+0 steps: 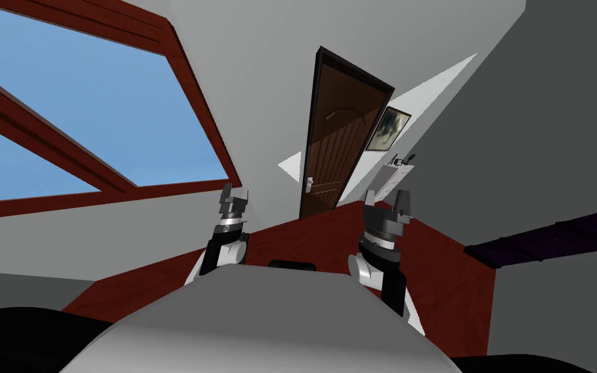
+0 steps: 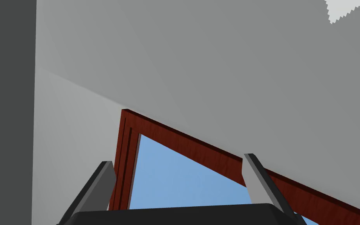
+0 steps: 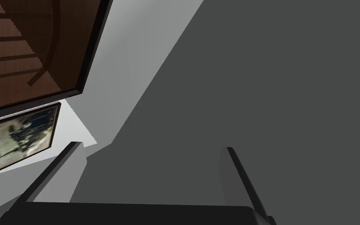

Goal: Pull the door open

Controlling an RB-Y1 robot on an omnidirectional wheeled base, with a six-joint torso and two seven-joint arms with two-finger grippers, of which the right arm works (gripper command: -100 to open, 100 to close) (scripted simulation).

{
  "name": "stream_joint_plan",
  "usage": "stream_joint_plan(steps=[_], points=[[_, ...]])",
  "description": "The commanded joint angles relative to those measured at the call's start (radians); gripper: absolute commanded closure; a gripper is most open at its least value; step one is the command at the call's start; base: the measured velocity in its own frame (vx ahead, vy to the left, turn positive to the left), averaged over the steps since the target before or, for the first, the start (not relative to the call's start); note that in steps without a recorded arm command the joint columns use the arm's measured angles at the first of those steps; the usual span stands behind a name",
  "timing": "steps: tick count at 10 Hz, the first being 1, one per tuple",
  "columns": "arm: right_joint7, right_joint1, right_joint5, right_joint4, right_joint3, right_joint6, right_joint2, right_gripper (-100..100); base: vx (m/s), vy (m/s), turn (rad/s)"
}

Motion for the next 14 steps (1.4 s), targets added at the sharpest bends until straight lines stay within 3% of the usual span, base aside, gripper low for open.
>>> stream_joint_plan(steps=[1, 6, 14], points=[[0.024, -0.014, 0.023, 0.035, 0.003, 0.004, -0.010, -100, 0.073, 0.004, 0.021], [0.084, -0.048, 0.080, 0.123, 0.012, 0.012, -0.032, -100, 0.108, -0.009, 0.011], [0.233, -0.132, 0.221, 0.336, 0.033, 0.034, -0.088, -100, 0.098, -0.010, 0.016]])
